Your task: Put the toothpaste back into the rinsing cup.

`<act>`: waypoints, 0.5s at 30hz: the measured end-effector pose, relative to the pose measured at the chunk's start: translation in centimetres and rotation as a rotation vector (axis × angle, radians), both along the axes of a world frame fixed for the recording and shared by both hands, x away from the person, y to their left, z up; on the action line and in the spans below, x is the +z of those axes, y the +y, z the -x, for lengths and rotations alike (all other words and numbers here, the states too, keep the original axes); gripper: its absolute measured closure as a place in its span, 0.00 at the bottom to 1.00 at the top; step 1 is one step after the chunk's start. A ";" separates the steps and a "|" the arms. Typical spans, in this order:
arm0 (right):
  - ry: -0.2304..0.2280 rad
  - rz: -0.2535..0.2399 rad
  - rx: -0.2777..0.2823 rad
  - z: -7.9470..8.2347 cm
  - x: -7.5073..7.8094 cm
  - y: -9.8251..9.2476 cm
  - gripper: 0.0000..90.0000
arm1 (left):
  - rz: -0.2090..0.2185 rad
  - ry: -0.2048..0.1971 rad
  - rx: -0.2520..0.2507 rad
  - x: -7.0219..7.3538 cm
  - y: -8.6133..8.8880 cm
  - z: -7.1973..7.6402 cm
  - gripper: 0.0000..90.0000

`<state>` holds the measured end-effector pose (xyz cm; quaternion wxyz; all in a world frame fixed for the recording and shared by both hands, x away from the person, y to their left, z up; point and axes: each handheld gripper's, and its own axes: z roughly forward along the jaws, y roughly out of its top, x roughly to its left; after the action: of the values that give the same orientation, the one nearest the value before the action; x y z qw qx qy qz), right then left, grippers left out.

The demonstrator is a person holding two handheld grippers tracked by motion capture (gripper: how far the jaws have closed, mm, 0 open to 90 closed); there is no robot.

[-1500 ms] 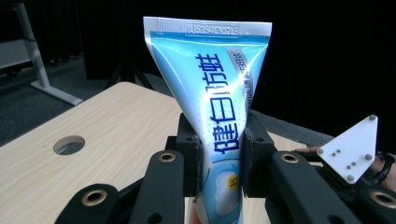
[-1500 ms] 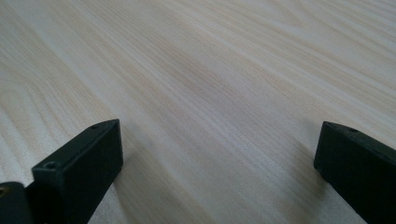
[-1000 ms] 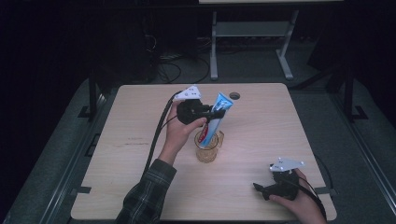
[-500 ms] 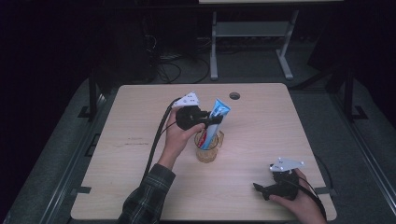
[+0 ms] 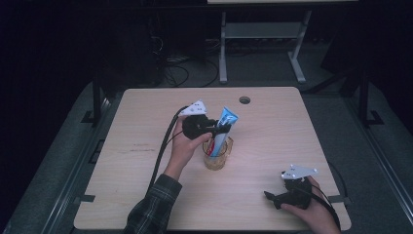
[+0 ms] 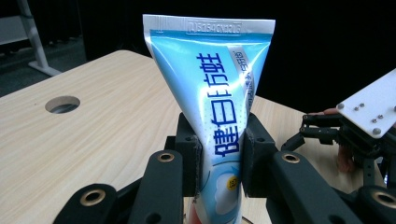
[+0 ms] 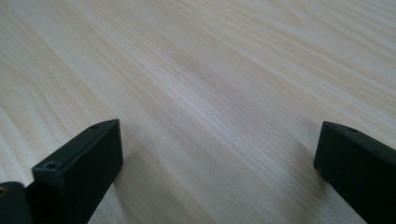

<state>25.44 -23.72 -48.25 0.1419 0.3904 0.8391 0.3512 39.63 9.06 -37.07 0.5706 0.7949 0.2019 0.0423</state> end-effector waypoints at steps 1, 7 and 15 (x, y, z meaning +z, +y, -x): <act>0.000 0.000 0.000 0.0 0.0 0.0 0.01 | -0.001 0.001 0.000 -0.1 0.0 0.0 0.80; -0.002 0.000 0.002 0.0 0.0 0.0 0.01 | -0.013 -0.004 0.003 -0.4 0.3 0.1 0.80; -0.002 0.000 0.002 0.0 0.0 0.0 0.01 | -0.016 0.000 0.006 -0.8 0.4 0.4 0.80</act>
<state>25.45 -23.74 -48.26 0.1423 0.3893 0.8394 0.3515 39.24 9.48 -37.89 0.5640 0.7989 0.2039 0.0454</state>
